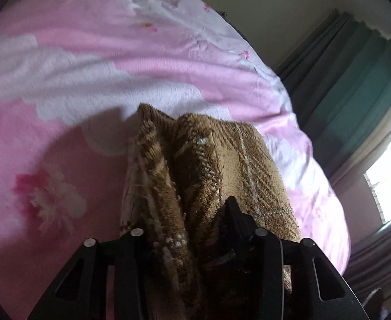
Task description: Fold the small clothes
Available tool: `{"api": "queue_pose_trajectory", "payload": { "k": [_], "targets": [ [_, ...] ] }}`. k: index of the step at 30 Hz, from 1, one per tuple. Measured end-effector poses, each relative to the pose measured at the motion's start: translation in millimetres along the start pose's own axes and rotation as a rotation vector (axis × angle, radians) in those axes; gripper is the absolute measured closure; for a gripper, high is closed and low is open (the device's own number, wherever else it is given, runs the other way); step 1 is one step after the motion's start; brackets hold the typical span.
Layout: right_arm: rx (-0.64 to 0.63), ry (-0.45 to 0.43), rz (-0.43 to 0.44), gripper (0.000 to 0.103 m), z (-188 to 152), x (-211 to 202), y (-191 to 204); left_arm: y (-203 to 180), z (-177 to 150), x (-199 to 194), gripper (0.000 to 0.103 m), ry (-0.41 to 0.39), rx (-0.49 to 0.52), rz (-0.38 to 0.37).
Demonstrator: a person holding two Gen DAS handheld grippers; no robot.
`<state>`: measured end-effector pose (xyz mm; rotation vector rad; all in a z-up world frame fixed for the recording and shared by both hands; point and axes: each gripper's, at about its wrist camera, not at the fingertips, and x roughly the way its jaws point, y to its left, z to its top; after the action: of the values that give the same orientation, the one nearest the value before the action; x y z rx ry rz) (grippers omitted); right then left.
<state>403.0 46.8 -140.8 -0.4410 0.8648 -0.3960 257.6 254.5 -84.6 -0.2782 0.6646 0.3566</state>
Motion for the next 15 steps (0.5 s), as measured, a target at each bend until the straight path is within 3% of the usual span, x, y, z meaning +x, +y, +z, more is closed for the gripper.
{"api": "queue_pose_trajectory", "payload": {
  "k": [5, 9, 12, 15],
  "targets": [
    [0.064, -0.084, 0.211, 0.044, -4, -45, -30, -14, 4, -22, 0.030, -0.025, 0.038, -0.011],
    [0.167, -0.193, 0.372, 0.034, -26, -80, -89, -38, 5, -36, 0.030, -0.035, 0.074, -0.051],
    [0.253, -0.235, 0.473, 0.033, -54, -79, -140, -68, 3, -39, 0.030, -0.024, 0.121, -0.117],
    [0.305, -0.264, 0.511, 0.033, -83, -62, -181, -108, 1, -33, 0.030, 0.020, 0.190, -0.237]
  ]
}}
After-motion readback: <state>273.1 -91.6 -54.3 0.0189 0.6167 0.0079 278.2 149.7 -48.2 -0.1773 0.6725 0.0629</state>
